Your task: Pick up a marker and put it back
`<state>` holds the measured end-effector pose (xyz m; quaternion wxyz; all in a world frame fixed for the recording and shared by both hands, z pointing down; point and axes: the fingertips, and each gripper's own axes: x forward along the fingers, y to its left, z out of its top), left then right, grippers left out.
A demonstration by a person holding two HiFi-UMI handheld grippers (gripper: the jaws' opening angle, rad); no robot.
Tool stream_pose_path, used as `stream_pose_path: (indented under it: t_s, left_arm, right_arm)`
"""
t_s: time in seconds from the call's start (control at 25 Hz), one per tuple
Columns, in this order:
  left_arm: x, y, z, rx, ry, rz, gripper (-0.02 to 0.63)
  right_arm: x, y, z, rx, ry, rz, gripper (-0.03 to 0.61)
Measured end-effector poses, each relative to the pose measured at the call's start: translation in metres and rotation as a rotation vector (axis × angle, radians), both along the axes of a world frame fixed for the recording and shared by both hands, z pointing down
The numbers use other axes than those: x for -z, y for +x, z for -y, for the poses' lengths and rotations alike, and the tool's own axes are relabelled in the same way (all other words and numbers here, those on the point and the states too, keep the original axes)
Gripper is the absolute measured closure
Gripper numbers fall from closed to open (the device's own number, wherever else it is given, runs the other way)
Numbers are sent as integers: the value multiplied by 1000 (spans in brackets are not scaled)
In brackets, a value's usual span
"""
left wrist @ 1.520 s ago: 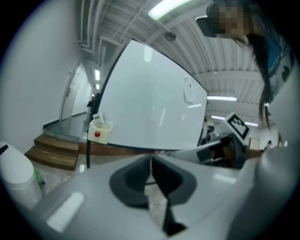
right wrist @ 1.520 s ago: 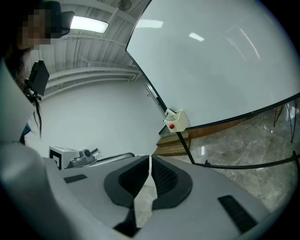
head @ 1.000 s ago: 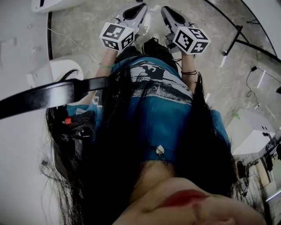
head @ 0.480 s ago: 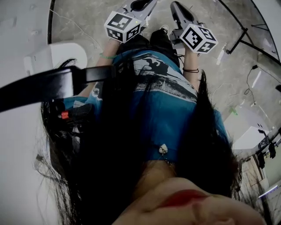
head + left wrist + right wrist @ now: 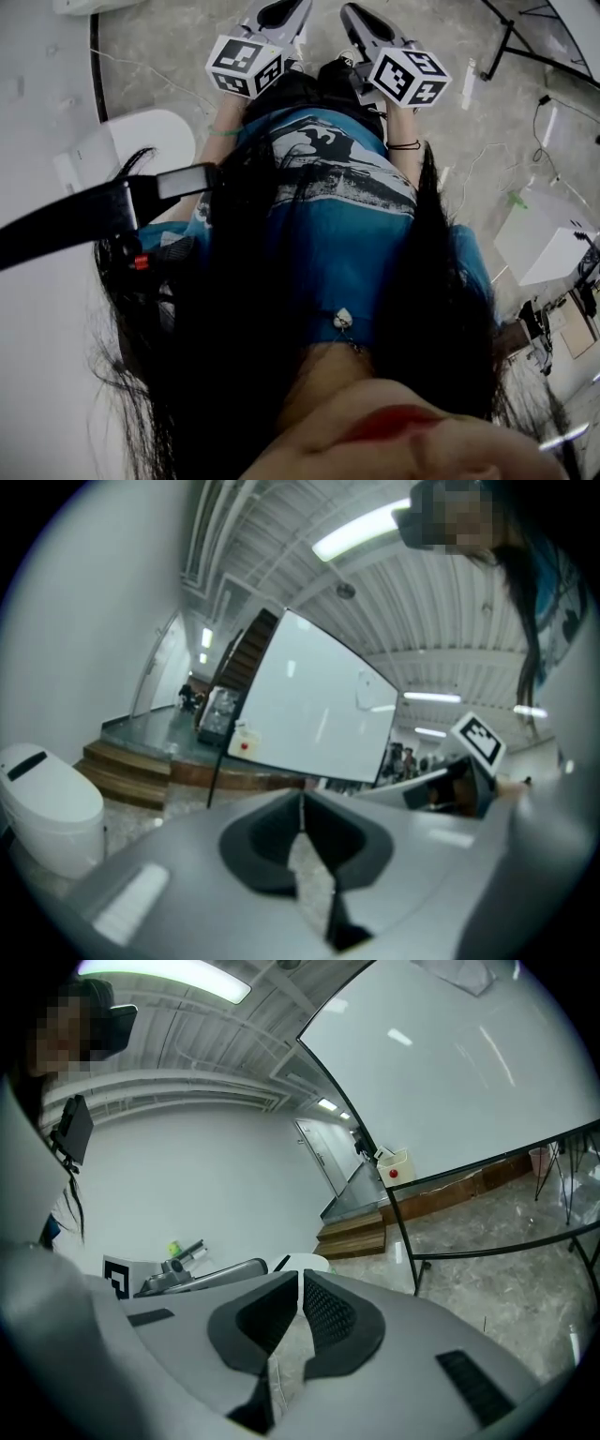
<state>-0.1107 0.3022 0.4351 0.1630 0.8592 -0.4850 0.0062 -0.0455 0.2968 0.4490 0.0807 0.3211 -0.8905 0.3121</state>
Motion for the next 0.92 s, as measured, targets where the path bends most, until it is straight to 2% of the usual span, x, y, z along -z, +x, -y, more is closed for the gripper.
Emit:
stream_pose_path:
  t_s: [0.48,0.92]
  left_arm:
    - [9,24,-4,2,25,-6,612]
    - [20,87,-1,-37,38,-1,612]
  right_arm:
    - [11,17,-6,21,32,1,554]
    - [21,75,-4,3,38,4,554]
